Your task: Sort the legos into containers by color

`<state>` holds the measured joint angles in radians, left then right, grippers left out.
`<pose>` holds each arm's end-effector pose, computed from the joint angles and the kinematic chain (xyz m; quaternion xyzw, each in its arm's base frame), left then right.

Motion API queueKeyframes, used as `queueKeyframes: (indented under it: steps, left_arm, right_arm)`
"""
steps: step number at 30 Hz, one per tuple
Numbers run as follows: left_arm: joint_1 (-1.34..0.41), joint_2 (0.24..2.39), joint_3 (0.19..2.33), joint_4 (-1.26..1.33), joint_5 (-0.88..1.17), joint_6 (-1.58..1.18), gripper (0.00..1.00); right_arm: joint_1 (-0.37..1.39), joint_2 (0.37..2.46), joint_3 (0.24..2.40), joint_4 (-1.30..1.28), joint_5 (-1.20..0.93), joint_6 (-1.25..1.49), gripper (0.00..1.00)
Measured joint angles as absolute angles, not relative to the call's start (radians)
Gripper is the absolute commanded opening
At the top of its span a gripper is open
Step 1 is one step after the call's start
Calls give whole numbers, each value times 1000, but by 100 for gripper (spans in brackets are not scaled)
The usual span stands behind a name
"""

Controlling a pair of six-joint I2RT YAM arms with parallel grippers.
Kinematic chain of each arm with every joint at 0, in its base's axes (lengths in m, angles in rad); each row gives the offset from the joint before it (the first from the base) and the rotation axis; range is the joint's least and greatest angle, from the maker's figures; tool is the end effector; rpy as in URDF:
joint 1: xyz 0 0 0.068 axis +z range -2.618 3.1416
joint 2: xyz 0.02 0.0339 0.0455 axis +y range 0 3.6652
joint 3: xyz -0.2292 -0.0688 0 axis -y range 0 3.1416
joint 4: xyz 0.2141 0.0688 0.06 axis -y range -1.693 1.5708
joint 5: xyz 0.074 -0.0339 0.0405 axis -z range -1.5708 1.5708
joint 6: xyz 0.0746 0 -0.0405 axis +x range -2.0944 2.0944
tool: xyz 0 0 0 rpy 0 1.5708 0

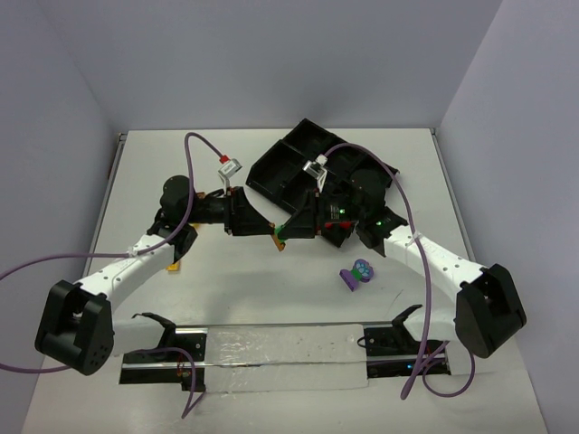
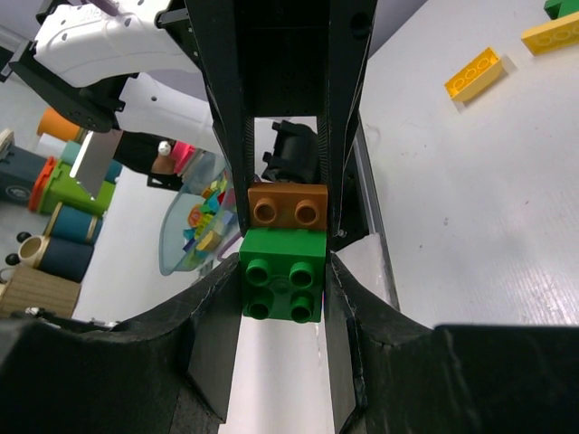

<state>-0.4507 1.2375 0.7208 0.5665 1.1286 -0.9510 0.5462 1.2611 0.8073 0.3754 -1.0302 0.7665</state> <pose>0.2106 -0.1768 0.2818 0.2312 0.6602 -0.6765 0.2301 0.2068 0.2006 0.2831 -0.2621 0.6719 0.6471 0.2473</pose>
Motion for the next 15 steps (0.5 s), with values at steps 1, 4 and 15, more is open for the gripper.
queueKeyframes:
  steps: [1, 4, 15]
  left_arm:
    - [-450, 1232, 720, 557, 1123, -945, 0]
    - [-448, 1215, 714, 539, 1091, -932, 0]
    - [-373, 1132, 684, 529, 1081, -930, 0]
  right_arm:
    - [542, 1261, 808, 372, -1029, 762, 14]
    - [526, 1259, 809, 370, -1026, 755, 14]
    - [408, 1267, 854, 160, -862, 677, 14]
